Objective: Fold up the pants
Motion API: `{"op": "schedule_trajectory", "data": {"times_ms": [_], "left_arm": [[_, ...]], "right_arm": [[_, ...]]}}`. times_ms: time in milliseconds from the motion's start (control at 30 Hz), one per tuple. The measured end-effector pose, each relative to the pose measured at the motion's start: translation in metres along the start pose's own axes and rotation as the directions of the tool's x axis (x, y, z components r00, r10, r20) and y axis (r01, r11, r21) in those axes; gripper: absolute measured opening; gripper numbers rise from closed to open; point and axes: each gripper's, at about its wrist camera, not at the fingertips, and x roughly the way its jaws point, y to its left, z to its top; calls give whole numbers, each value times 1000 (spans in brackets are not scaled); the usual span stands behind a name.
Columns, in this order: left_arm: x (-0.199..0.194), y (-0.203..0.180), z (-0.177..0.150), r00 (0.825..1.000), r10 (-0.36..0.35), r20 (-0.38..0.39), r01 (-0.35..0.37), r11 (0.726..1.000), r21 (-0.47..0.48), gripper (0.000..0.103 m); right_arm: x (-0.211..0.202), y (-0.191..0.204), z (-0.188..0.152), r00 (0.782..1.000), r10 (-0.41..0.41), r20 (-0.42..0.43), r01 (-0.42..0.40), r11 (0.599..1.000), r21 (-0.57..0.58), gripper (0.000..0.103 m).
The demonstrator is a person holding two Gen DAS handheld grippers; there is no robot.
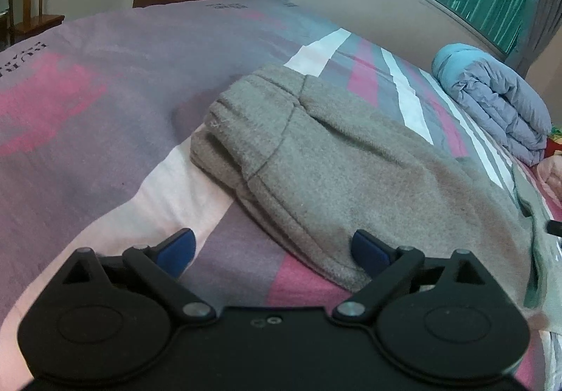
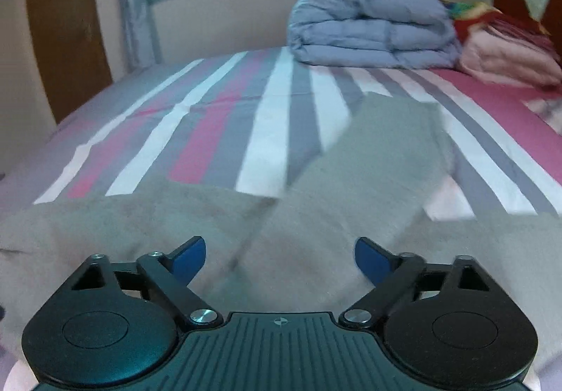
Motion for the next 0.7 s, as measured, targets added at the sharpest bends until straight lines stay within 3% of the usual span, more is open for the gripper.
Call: {"op": "schedule_trajectory", "data": {"times_ms": [100, 200, 233, 267, 333, 400, 533, 567, 600, 700], "left_arm": [[0, 1, 0, 1000, -3, -2, 3, 1000, -4, 90], [1, 0, 1, 1000, -6, -4, 6, 1000, -8, 91], [0, 1, 1, 1000, -8, -5, 8, 1000, -7, 91], [0, 1, 1, 1000, -12, -6, 12, 1000, -8, 91], [0, 2, 1, 1000, -18, -5, 18, 1000, -9, 91], [0, 2, 0, 1000, -21, -1, 21, 1000, -6, 91], [-1, 0, -1, 1000, -19, 3, 19, 1000, 0, 92], [-1, 0, -1, 1000, -18, 0, 18, 1000, 0, 92], [-1, 0, 0, 1000, -17, -5, 17, 1000, 0, 91], [-8, -4, 5, 1000, -10, -19, 9, 1000, -16, 90]], "right_arm": [[34, 17, 16, 994, -93, -62, 89, 993, -73, 72], [68, 16, 25, 974, -191, -126, 176, 977, -120, 69], [71, 15, 24, 969, -206, -140, 187, 973, -135, 58], [72, 9, 23, 971, -188, -150, 171, 978, -119, 17], [55, -13, 20, 979, -141, -144, 138, 990, -35, 7], [23, -28, 9, 986, -127, -103, 128, 992, -4, 7], [-17, -65, -37, 985, -83, -152, 102, 987, 124, 9], [-19, -70, -51, 979, -95, -179, 120, 984, 131, 25], [-19, -74, -62, 977, -103, -187, 129, 982, 134, 33], [-42, -80, -61, 994, -65, -88, 79, 984, 159, 33]]}}
